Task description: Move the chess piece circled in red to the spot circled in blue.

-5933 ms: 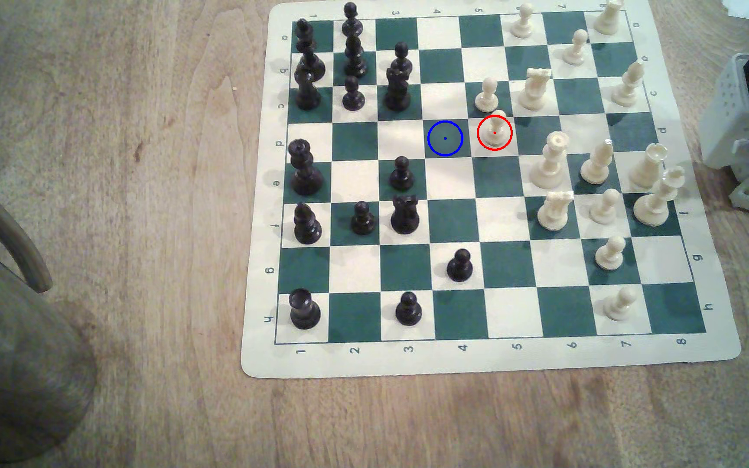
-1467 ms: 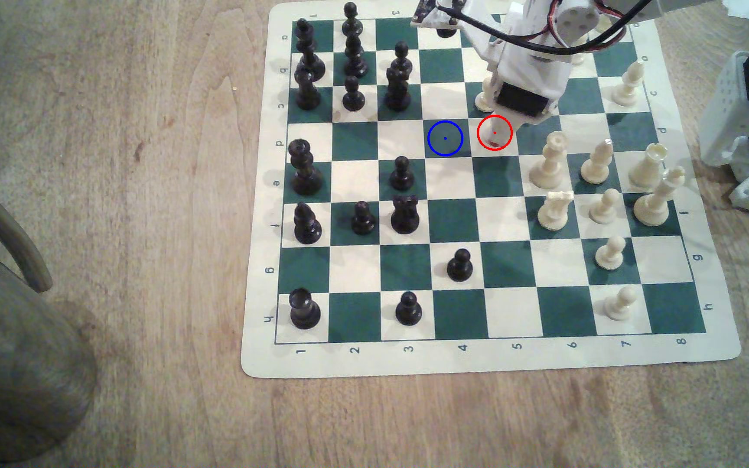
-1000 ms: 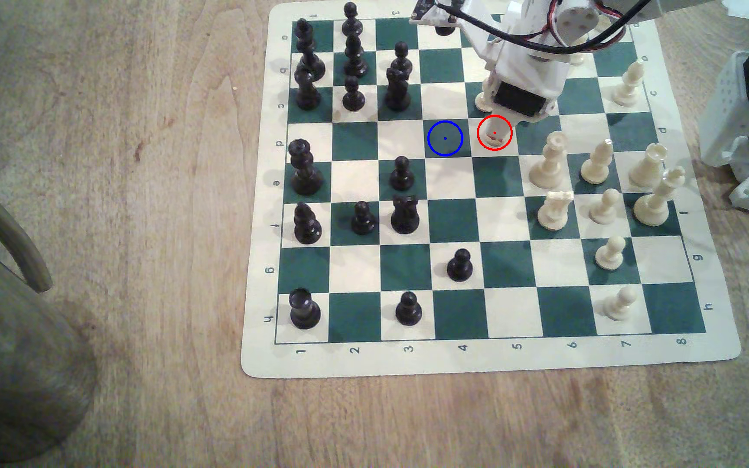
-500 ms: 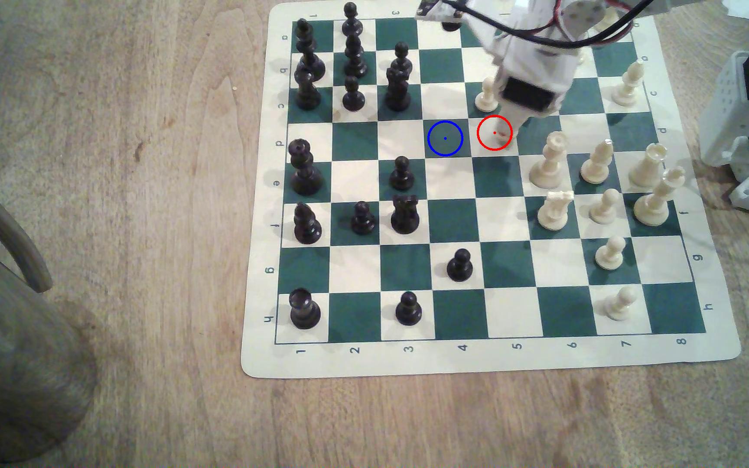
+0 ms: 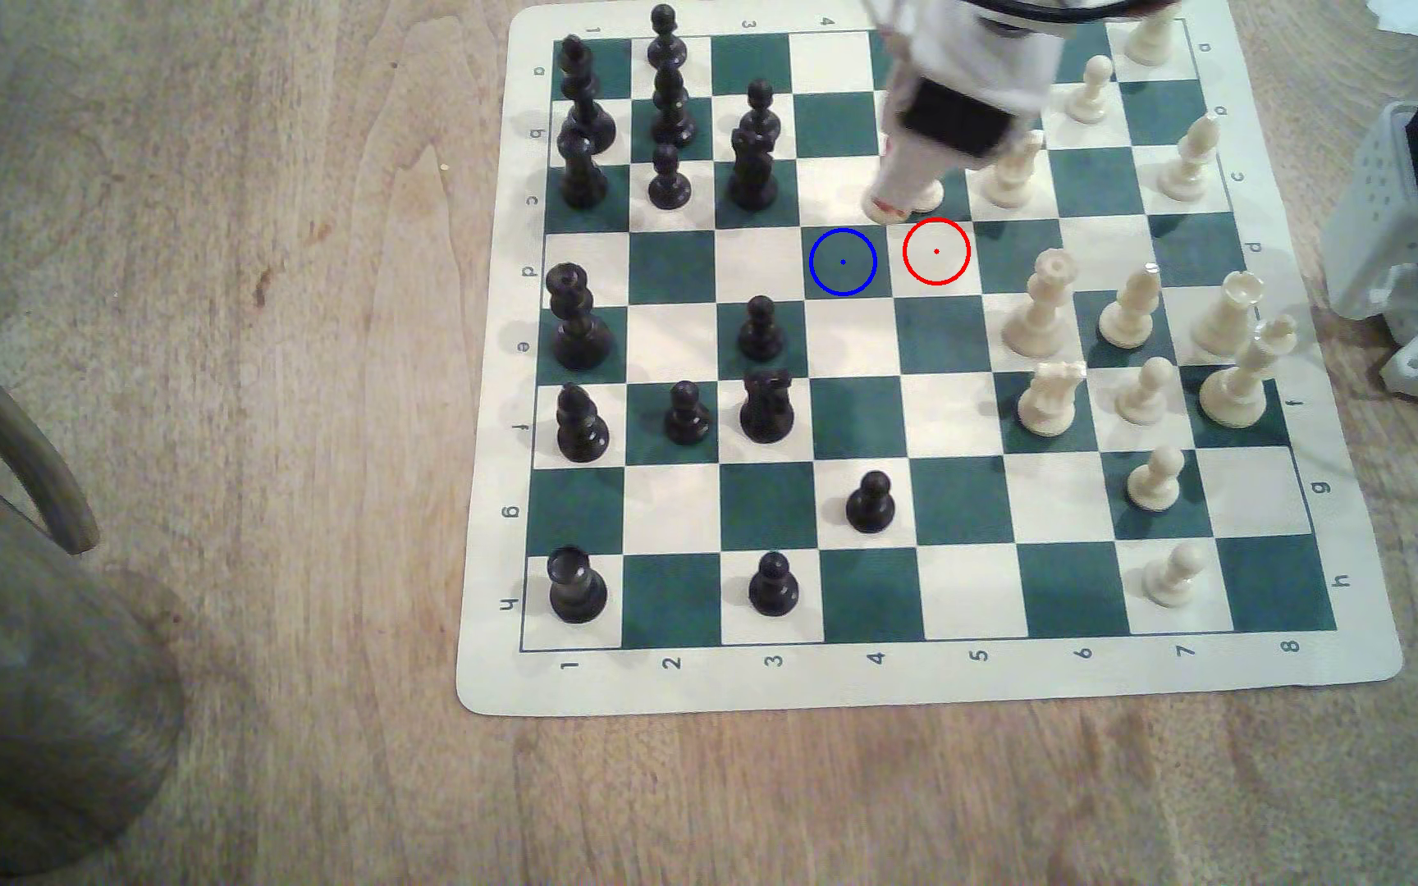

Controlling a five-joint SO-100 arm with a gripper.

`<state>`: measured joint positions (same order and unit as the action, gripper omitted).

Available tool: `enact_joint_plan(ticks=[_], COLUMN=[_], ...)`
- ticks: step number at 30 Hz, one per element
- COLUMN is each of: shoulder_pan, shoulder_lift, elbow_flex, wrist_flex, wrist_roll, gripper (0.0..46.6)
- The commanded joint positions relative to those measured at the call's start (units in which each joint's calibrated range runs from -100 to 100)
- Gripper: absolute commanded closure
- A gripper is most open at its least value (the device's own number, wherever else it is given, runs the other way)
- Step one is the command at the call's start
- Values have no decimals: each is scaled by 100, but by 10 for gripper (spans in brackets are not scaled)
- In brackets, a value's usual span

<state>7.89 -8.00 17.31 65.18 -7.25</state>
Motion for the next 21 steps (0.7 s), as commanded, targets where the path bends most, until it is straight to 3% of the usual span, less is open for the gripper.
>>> enact_joint_plan(ticks=[1, 21], shoulder_pan=[-19, 255], shoulder_lift=[367, 1573], elbow_flex=[-824, -969], wrist_flex=[-64, -621], wrist_roll=[20, 147], gripper=[464, 462])
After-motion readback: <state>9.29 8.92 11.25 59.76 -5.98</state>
